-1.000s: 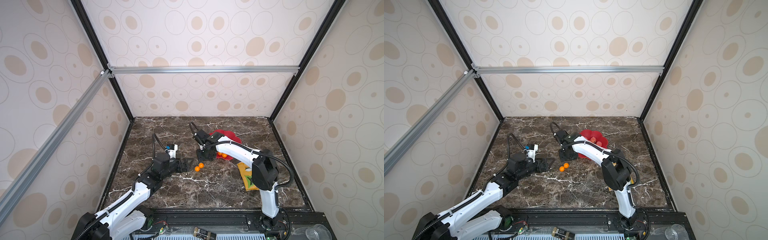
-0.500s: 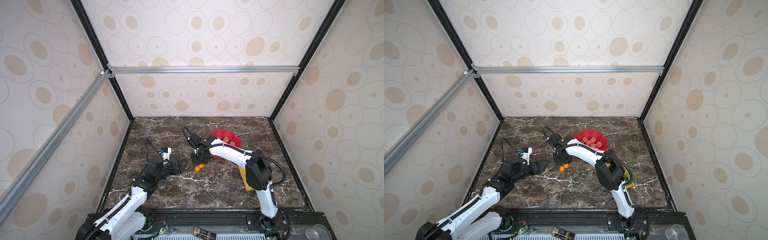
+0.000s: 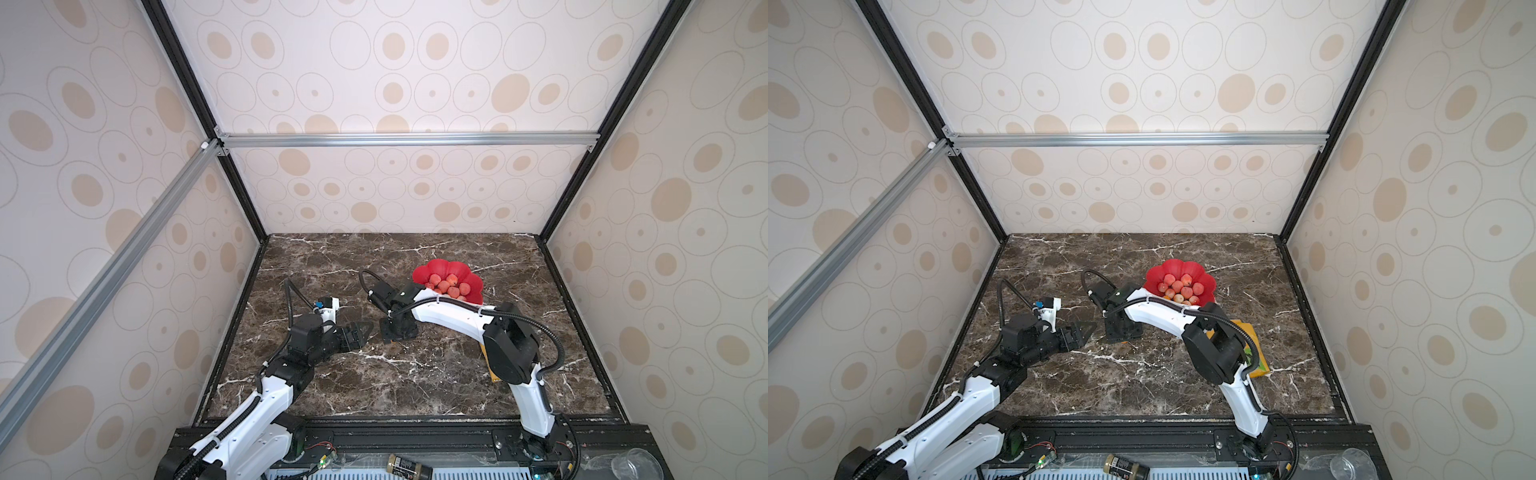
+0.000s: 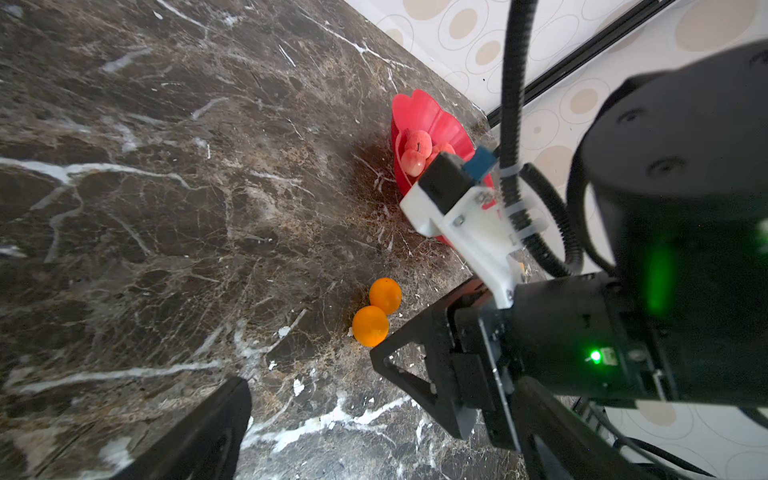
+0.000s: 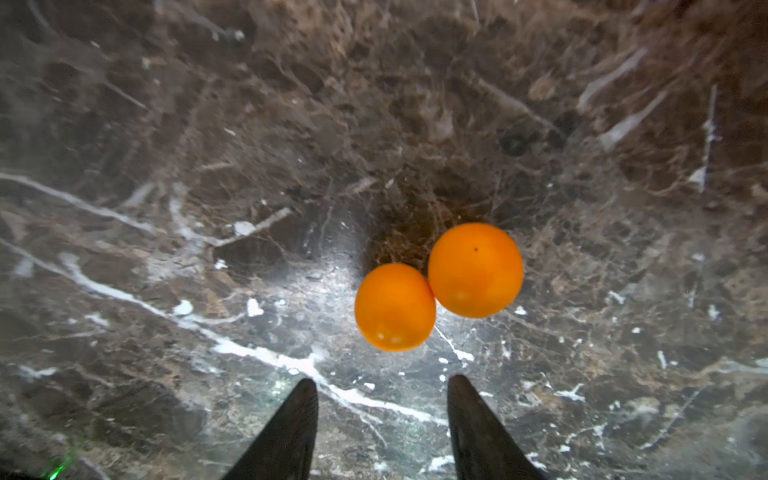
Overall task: Arrange fruit in a fruit bowl
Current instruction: Pick up the fruit from the center of the table.
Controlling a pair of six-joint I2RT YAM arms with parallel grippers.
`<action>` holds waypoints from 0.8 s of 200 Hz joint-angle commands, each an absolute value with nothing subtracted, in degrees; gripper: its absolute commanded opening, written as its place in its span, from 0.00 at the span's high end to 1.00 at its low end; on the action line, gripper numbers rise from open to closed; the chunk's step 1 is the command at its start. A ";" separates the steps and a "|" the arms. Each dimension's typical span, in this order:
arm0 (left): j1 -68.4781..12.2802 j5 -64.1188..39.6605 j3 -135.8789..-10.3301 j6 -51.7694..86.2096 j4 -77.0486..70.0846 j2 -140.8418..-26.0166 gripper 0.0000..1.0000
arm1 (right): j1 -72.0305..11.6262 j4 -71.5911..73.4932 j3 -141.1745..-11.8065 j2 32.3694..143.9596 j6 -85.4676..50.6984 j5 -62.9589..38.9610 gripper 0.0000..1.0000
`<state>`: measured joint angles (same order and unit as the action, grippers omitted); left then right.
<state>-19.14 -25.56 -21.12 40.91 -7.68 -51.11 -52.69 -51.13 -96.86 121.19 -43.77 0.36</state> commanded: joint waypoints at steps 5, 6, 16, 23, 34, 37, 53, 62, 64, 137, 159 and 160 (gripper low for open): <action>-18.41 -26.63 -21.36 41.40 -10.15 -50.95 0.01 | -53.67 -47.99 -94.20 118.53 -52.57 2.81 0.47; -18.43 -26.63 -21.36 41.40 -10.13 -50.92 0.01 | -53.69 -47.81 -94.12 118.46 -52.65 2.85 0.47; -18.32 -26.63 -21.36 41.30 -10.14 -50.96 0.01 | -53.72 -46.68 -93.08 117.87 -53.61 3.28 0.47; -18.37 -26.63 -21.36 41.19 -10.11 -50.89 0.01 | -53.76 -46.14 -92.52 117.52 -54.11 3.57 0.47; -18.27 -26.59 -21.30 41.05 -9.94 -50.89 0.01 | -53.73 -45.67 -92.10 117.17 -54.41 3.89 0.46; -18.28 -26.63 -21.27 41.05 -9.93 -50.83 0.01 | -53.73 -45.59 -92.06 117.13 -54.50 4.07 0.46; -18.19 -26.63 -21.19 41.04 -10.10 -50.89 0.01 | -53.70 -45.24 -92.19 117.50 -54.34 3.74 0.45; -18.19 -26.63 -21.10 41.04 -10.19 -50.84 0.01 | -53.72 -45.23 -92.46 118.02 -54.36 3.54 0.44; -18.19 -26.63 -21.10 41.04 -10.20 -50.81 0.01 | -53.71 -45.25 -92.50 118.10 -54.37 3.46 0.44; -17.05 -30.17 -19.69 42.45 -13.02 -51.20 0.01 | -53.68 -43.83 -92.05 118.50 -57.17 6.56 0.44; -16.44 -31.15 -19.52 42.54 -13.68 -51.34 0.01 | -53.56 -44.38 -92.55 119.23 -57.28 6.68 0.44; -16.40 -31.22 -19.52 42.58 -13.70 -51.38 0.01 | -53.54 -44.38 -92.50 119.20 -57.34 6.63 0.44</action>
<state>-17.37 -28.82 -19.68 41.60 -10.85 -51.22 -53.56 -43.51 -92.18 119.44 -55.27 4.86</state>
